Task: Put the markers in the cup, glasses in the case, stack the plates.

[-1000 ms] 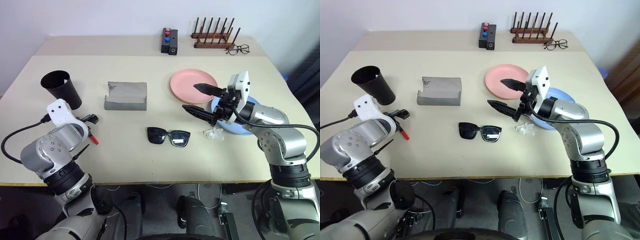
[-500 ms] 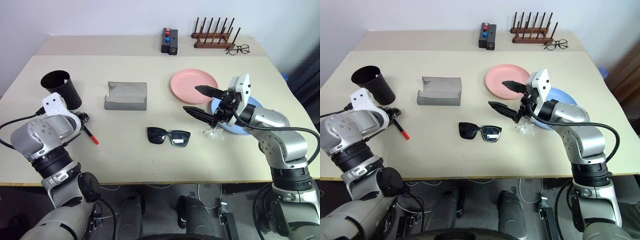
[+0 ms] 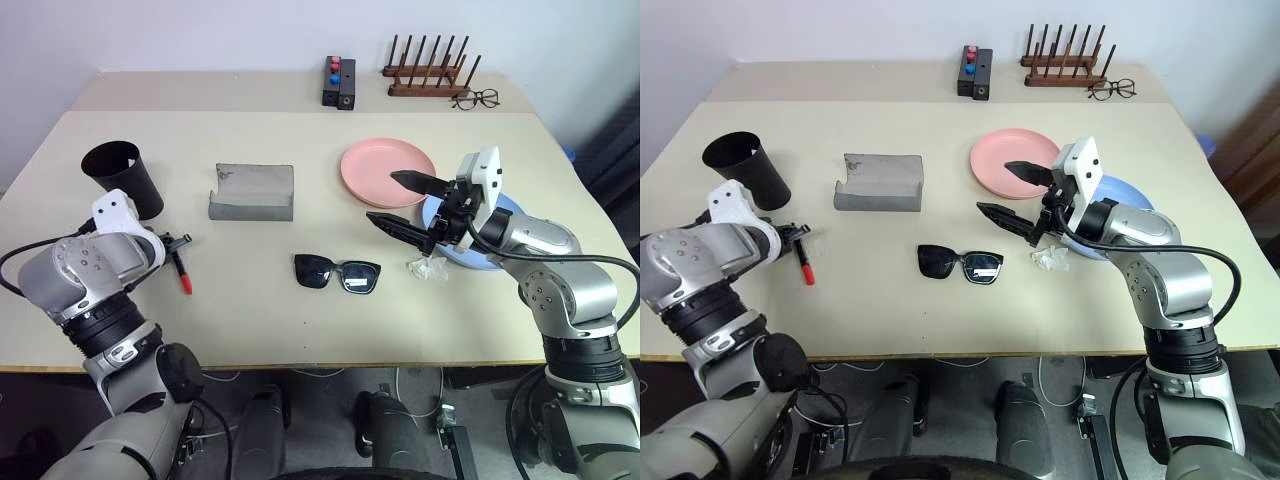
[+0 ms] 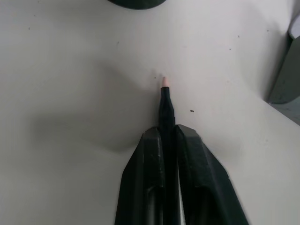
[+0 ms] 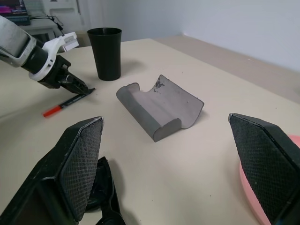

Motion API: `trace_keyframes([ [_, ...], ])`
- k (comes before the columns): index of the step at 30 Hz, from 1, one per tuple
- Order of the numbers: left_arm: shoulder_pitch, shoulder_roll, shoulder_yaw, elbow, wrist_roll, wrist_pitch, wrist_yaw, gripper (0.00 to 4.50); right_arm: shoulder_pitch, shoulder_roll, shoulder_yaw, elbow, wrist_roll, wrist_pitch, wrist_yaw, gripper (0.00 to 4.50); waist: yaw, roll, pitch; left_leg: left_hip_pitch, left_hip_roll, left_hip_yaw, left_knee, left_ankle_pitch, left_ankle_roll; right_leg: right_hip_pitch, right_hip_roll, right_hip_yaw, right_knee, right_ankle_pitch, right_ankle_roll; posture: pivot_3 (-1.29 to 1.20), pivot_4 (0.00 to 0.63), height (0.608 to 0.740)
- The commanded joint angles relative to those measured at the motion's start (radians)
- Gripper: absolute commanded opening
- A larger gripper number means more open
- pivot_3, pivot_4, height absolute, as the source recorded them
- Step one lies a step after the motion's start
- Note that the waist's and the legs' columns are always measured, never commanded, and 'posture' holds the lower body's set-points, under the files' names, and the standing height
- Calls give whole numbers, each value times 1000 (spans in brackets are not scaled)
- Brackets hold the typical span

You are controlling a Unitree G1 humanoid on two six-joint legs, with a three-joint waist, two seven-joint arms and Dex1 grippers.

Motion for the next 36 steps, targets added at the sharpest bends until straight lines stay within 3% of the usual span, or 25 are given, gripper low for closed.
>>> trace_keyframes([
  [1, 22, 4, -18, -16, -9, 22, -27, 21, -10, -2, -22, -28, 6, -16, 2, 4378, 0, 0, 0, 0, 0, 0, 0, 0, 0, 0, 0, 0, 0, 0, 0, 0, 150, 740],
  [13, 132, 102, -210, -265, -118, -3, -188, 21, -12, 3, -21, -10, 3, -29, 9, 4378, 1, 0, 0, -1, 0, 0, 0, 0, 0, -1, 0, 0, 0, 0, 0, 0, 150, 740],
  [24, 224, 216, -321, -269, -74, -743, -401, 21, -35, 15, -13, 23, -8, -51, 19, 4378, 0, 0, 0, -1, 0, 0, -1, 0, 0, -1, 0, 0, -1, -2, -3, 0, 150, 740],
  [36, 116, 291, -317, -38, -30, -1168, -446, 21, -30, 18, -15, 12, -7, -51, 15, 4378, 0, 0, 0, -2, 0, 1, -1, 0, 0, -1, 0, 0, -2, -1, -3, 0, 150, 740],
])
